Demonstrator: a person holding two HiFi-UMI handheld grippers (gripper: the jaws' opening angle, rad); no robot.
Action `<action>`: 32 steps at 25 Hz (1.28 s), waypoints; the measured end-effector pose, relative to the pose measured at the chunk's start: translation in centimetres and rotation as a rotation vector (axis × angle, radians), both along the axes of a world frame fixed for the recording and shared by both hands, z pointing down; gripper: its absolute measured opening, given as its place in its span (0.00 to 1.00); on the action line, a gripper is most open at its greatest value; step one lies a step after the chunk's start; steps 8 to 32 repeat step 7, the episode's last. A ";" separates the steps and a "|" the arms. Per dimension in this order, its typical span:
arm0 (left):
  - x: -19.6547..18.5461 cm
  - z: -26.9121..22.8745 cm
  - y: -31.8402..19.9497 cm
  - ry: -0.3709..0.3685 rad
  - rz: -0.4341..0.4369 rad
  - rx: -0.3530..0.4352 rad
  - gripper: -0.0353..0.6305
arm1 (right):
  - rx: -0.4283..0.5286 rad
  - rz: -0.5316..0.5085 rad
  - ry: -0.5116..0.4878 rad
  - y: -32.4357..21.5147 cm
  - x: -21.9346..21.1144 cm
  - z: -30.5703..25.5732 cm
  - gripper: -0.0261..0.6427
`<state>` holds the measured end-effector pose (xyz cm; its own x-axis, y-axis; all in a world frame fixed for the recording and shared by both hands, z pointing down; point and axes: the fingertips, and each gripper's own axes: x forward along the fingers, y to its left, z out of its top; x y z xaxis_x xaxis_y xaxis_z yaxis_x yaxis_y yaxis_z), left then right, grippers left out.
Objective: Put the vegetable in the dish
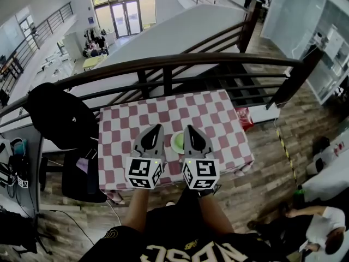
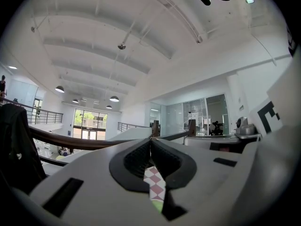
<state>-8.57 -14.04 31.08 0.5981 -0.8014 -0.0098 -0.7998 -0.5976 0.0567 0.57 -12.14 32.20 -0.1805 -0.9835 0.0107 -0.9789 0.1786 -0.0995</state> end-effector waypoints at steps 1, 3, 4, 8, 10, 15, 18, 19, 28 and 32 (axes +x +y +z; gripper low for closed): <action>0.0 0.1 0.0 -0.004 0.002 -0.001 0.09 | -0.003 -0.005 -0.001 -0.1 -0.1 0.1 0.06; 0.0 0.3 -0.1 -0.012 0.000 -0.009 0.09 | -0.013 -0.016 -0.001 -0.4 -0.3 0.2 0.06; -0.1 0.5 -0.2 -0.015 -0.002 -0.016 0.09 | -0.018 -0.021 -0.001 -0.4 -0.5 0.3 0.06; -0.4 1.3 -0.4 -0.021 -0.010 -0.044 0.09 | -0.031 -0.034 0.000 -0.5 -0.9 0.5 0.06; -0.4 1.3 -0.4 -0.021 -0.010 -0.044 0.09 | -0.031 -0.034 0.000 -0.5 -0.9 0.5 0.06; -0.4 1.3 -0.4 -0.021 -0.010 -0.044 0.09 | -0.031 -0.034 0.000 -0.5 -0.9 0.5 0.06; -0.4 1.3 -0.4 -0.021 -0.010 -0.044 0.09 | -0.031 -0.034 0.000 -0.5 -0.9 0.5 0.06; -0.4 1.3 -0.4 -0.021 -0.010 -0.044 0.09 | -0.031 -0.034 0.000 -0.5 -0.9 0.5 0.06; -0.4 1.3 -0.4 -0.021 -0.010 -0.044 0.09 | -0.031 -0.034 0.000 -0.5 -0.9 0.5 0.06; -0.4 1.3 -0.4 -0.021 -0.010 -0.044 0.09 | -0.031 -0.034 0.000 -0.5 -0.9 0.5 0.06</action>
